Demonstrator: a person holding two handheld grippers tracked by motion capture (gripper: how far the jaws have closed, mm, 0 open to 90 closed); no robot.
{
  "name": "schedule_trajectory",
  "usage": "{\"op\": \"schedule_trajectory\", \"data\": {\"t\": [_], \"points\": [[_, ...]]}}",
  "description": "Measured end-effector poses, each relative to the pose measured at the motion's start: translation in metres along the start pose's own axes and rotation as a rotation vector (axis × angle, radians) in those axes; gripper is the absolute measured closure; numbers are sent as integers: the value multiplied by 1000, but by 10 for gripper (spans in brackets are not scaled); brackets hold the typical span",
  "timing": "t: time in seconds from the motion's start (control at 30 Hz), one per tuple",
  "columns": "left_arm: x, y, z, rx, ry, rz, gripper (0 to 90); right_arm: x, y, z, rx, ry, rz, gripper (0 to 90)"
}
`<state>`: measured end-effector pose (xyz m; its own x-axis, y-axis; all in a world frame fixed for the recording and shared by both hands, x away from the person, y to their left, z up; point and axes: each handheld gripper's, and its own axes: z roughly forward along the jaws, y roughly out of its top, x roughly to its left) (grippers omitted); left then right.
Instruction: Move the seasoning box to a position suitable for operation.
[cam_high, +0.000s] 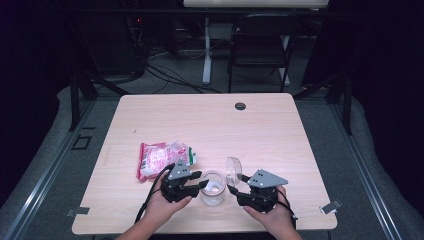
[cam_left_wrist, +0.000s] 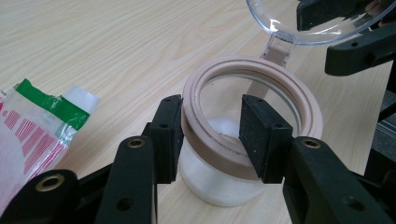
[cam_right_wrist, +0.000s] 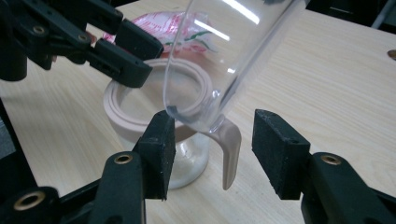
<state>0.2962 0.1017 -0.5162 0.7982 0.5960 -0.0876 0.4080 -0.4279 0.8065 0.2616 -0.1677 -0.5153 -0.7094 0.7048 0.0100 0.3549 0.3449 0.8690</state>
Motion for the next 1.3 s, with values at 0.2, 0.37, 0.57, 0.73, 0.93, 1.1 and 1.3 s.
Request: {"op": "schedule_trajectory", "data": {"t": [0.2,0.37,0.57,0.73,0.93,1.1,1.3], "points": [[0,0,0,-2,2,-1,585,-7,-8,6,38,14,24,505],[-1,0,0,-9,13,4,572,-11,-14,13,72,18,35,548],[0,0,-2,-13,25,7,543,-13,-19,22,103,4,35,620],[2,-1,-7,-43,42,-5,535,-18,-20,26,103,3,68,673],[7,-3,-13,-62,60,-26,533,-23,-20,29,99,8,92,736],[10,-5,-17,-57,77,-27,534,-28,-18,32,90,12,116,781],[13,-8,-22,-60,97,-39,533,-35,-16,37,81,8,156,809]]}}
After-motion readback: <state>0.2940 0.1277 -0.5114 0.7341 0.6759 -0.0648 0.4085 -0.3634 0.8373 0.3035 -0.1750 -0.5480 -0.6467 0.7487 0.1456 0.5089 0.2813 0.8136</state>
